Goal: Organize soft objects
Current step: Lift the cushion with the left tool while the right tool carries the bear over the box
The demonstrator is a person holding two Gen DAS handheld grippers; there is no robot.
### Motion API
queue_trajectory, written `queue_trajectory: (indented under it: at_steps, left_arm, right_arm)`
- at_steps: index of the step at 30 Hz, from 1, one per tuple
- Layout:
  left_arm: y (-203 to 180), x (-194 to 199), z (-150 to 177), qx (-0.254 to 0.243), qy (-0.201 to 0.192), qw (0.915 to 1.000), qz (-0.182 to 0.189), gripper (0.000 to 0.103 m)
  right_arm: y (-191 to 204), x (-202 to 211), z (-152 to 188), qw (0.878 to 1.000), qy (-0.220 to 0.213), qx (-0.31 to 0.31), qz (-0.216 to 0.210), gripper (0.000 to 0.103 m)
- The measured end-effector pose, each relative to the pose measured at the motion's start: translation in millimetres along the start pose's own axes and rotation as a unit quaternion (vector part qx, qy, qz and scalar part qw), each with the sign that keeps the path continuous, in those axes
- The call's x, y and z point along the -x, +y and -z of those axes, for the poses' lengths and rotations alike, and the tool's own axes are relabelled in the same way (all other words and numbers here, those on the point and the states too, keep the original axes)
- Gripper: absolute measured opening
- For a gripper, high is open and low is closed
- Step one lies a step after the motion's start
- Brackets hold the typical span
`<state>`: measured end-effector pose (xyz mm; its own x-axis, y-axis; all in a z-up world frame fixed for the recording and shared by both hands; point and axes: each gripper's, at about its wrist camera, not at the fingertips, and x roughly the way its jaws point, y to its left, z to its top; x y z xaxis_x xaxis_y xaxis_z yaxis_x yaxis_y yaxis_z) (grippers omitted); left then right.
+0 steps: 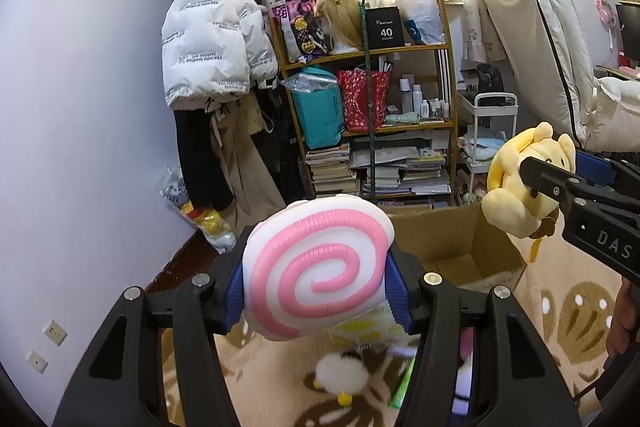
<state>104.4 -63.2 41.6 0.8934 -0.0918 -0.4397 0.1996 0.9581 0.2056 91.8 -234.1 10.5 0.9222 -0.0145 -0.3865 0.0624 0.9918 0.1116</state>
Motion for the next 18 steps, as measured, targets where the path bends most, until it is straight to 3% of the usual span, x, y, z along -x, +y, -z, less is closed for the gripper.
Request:
queue_trajectory:
  at_steps: [10, 18]
  left_arm:
    - [0.6, -41.8, -19.9, -0.003, 0.006, 0.9998, 0.017, 0.059]
    - [-1.5, -73.0, -6.3, 0.007, 0.021, 0.9994, 0.026, 0.06]
  right_arm:
    - [-6.6, -21.1, -22.7, 1.0, -0.002, -0.008, -0.019, 0.068]
    - [-10.7, -57.0, -6.4, 0.998, 0.034, -0.029, -0.035, 0.068]
